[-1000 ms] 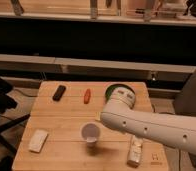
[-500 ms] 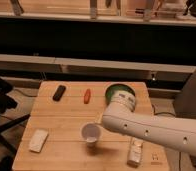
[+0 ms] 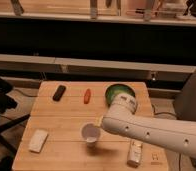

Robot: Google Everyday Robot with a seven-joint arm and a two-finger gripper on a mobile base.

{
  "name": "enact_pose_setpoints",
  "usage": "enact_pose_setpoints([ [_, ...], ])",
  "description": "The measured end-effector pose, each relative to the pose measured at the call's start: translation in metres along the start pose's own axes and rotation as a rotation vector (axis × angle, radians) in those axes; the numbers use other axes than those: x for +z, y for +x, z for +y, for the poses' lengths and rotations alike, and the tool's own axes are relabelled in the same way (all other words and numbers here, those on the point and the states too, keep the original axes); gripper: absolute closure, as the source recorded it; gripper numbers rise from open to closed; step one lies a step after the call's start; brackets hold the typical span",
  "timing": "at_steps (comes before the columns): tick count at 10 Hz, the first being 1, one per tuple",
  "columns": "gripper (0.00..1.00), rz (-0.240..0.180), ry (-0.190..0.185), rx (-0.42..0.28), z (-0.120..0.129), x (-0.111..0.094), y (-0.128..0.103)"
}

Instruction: Pick up the ceramic cup

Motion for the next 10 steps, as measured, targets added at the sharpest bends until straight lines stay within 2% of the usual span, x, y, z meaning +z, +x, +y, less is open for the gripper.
enact_pose_setpoints([
  [3,0.20,-0.013,0.007,-0.023,0.002,0.003,-0.002],
  [6,0.20,-0.034,0.017,-0.044,0.003,0.020,-0.009],
  [10,0.20,-0.051,0.023,-0.068,0.006,0.028,-0.011],
])
